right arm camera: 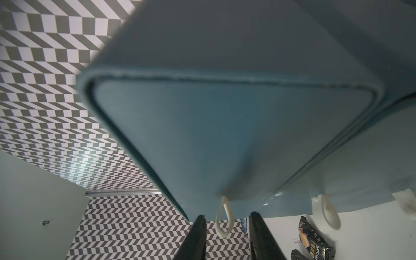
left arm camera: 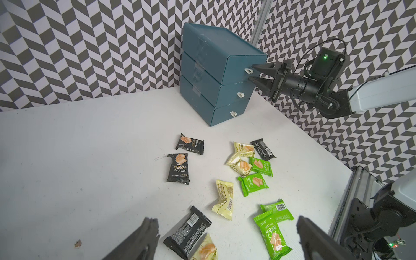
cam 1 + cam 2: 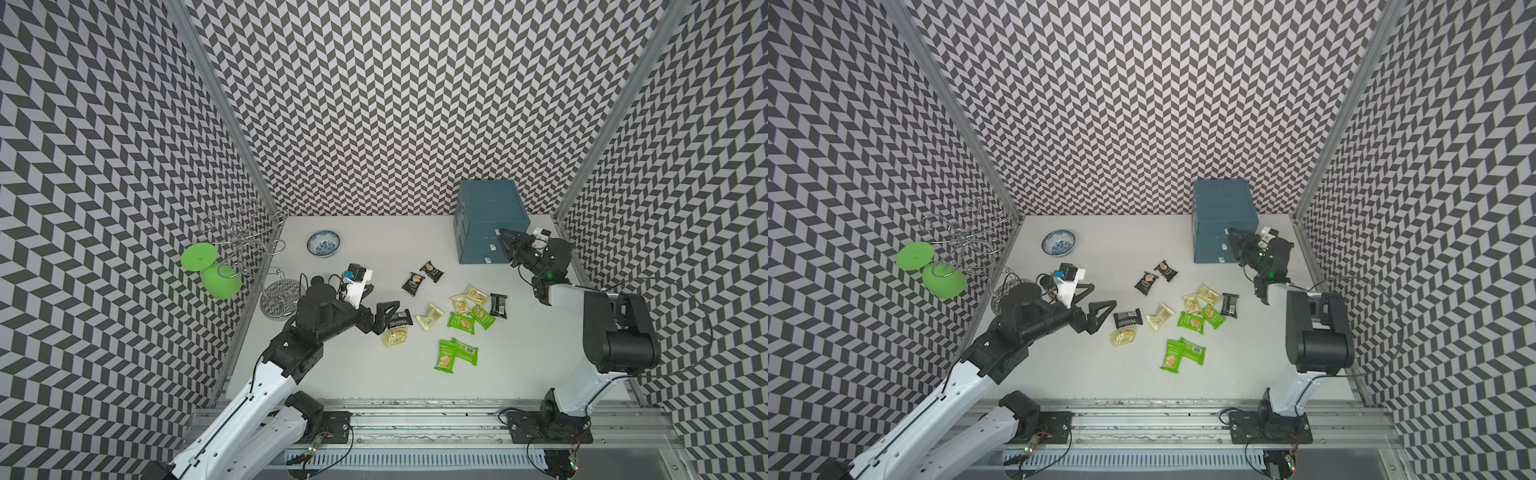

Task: Place the cookies into the drawer by color
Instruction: Open the drawer in the storage box.

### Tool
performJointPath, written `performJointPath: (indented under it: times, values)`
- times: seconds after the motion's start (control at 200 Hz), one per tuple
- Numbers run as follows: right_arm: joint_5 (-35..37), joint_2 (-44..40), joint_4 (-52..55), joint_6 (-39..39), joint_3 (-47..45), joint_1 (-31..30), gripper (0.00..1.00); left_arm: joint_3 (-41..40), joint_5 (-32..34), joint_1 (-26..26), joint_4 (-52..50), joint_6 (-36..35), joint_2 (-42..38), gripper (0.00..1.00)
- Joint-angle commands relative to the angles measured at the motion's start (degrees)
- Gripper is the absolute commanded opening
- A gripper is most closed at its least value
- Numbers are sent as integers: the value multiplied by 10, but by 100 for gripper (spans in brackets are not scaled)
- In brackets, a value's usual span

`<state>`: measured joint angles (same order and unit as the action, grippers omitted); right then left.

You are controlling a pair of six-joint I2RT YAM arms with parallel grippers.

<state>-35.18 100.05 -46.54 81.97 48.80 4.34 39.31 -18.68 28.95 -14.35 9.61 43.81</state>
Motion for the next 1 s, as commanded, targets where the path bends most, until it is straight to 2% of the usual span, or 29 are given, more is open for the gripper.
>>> performJointPath:
  times: [0.0, 0.185, 0.441, 0.991]
  values:
    - [-5, 15, -45, 12, 5, -7, 27, -4, 15, -3, 6, -14, -5, 99]
    - [-9, 28, -69, 26, 2, -10, 10, -5, 24, -7, 5, -14, -8, 100]
    - [-7, -8, -57, 9, -19, -14, 0, -8, 22, -14, 7, -13, -8, 100]
    - [-25, -162, -68, 3, -163, -11, 0, -12, 24, -22, 10, -12, -5, 100]
